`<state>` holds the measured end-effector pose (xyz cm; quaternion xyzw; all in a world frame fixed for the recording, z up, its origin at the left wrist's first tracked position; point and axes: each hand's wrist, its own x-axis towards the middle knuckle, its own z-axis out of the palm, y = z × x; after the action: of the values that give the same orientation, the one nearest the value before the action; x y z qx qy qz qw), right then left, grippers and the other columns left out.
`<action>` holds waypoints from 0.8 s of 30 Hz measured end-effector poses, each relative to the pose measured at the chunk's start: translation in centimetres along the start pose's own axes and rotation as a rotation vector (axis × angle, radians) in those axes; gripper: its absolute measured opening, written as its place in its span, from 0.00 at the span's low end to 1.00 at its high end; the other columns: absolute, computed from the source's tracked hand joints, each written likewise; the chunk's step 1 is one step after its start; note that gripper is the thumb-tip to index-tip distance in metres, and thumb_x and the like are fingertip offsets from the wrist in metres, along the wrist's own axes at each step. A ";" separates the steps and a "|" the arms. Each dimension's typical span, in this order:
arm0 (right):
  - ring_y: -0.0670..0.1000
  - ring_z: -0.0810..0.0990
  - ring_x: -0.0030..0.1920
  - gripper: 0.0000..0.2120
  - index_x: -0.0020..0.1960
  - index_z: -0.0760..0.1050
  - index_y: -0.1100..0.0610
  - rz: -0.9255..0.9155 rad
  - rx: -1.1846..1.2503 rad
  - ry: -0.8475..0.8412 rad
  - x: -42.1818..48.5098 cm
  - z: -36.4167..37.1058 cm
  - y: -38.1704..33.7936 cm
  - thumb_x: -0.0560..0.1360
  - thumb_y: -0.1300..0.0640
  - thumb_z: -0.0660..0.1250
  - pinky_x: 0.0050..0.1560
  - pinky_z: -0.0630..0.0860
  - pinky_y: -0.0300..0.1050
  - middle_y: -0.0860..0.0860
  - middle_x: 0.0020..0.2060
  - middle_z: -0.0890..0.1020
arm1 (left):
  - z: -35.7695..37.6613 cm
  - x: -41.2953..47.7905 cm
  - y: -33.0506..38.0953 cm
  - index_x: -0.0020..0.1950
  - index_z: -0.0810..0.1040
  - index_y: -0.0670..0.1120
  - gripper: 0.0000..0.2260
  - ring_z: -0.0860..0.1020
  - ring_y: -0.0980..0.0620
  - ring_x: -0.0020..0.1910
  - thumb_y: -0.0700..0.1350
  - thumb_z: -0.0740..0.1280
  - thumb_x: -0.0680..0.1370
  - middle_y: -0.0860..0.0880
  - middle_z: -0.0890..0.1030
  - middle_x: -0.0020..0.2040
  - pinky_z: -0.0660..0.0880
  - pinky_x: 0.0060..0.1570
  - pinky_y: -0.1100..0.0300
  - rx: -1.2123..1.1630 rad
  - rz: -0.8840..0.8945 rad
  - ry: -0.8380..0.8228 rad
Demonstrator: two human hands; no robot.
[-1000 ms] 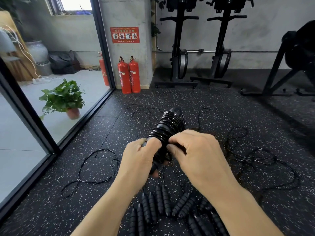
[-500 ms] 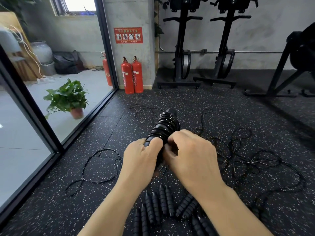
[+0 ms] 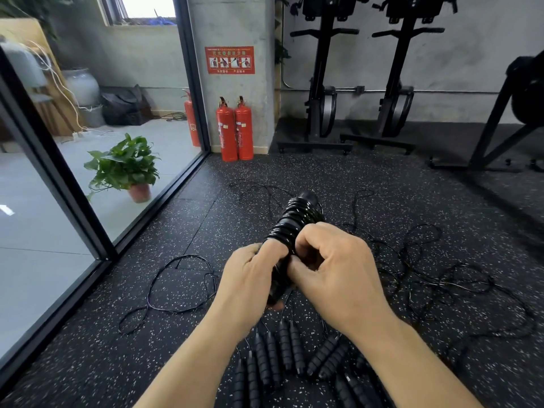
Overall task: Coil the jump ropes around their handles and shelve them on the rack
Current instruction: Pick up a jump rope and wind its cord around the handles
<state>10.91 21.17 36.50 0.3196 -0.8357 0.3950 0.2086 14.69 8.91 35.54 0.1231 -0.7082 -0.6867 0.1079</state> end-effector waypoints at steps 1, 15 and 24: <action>0.48 0.69 0.32 0.10 0.33 0.66 0.54 -0.025 -0.055 0.024 -0.1 0.1 -0.1 0.67 0.55 0.68 0.30 0.70 0.50 0.44 0.30 0.70 | 0.1 0.0 -0.1 0.38 0.76 0.37 0.18 0.71 0.49 0.27 0.53 0.64 0.65 0.46 0.73 0.28 0.70 0.28 0.56 -0.001 0.013 0.010; 0.45 0.72 0.35 0.10 0.38 0.72 0.52 0.121 0.018 0.023 -0.3 0.1 -0.6 0.66 0.64 0.71 0.36 0.71 0.45 0.43 0.35 0.75 | 0.7 0.1 0.1 0.37 0.74 0.42 0.12 0.67 0.50 0.30 0.51 0.63 0.66 0.45 0.69 0.30 0.64 0.33 0.51 0.009 0.017 0.031; 0.45 0.77 0.40 0.09 0.44 0.75 0.50 0.259 0.007 0.005 0.0 -0.9 -1.2 0.69 0.63 0.70 0.45 0.75 0.46 0.43 0.41 0.78 | 1.6 0.2 0.1 0.37 0.74 0.43 0.13 0.67 0.50 0.29 0.53 0.63 0.65 0.48 0.70 0.28 0.65 0.30 0.54 -0.024 0.041 0.019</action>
<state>11.82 21.31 37.73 0.2087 -0.8680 0.4224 0.1569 14.00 10.39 35.54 0.1138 -0.7012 -0.6917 0.1301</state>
